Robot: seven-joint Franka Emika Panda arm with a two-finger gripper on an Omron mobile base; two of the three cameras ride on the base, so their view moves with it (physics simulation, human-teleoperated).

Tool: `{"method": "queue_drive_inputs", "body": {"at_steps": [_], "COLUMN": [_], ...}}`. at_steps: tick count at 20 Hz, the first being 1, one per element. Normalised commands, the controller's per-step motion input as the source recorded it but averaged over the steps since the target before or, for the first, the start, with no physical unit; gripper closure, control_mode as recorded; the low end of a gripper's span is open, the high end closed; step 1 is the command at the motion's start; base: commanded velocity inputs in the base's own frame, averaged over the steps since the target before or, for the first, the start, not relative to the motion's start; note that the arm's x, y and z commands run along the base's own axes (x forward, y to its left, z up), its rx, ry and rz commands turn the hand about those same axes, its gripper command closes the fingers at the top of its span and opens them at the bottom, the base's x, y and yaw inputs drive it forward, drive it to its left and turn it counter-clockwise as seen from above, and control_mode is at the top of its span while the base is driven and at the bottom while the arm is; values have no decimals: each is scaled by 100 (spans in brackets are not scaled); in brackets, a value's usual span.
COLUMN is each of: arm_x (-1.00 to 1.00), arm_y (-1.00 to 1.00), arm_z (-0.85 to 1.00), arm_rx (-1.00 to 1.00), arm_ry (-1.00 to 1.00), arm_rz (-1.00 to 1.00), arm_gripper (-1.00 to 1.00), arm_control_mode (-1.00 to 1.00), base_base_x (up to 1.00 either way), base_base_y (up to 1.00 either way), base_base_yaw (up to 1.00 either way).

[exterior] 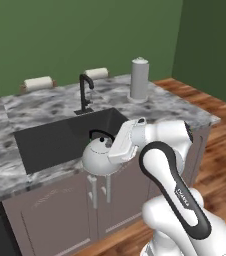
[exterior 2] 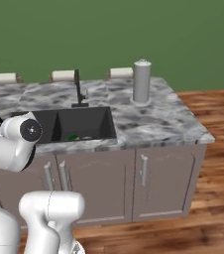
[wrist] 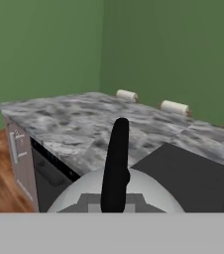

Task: Open the cabinet, pick the kettle from the cabinet, and place it in the sink.

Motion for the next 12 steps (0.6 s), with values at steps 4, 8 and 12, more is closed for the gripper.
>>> {"method": "queue_drive_inputs", "body": {"at_steps": [4, 8, 12], "arm_x": [0, 0, 0], "arm_y": [0, 0, 0], "arm_z": [0, 0, 0], "arm_rx": [0, 0, 0], "arm_ry": [0, 0, 0], "arm_rz": [0, 0, 0], "arm_gripper": [100, 100, 100], "arm_control_mode": [100, 100, 100], "base_base_x": [38, 38, 38], "base_base_y": [-34, -33, -32], "base_base_yaw": [13, 14, 15]}}
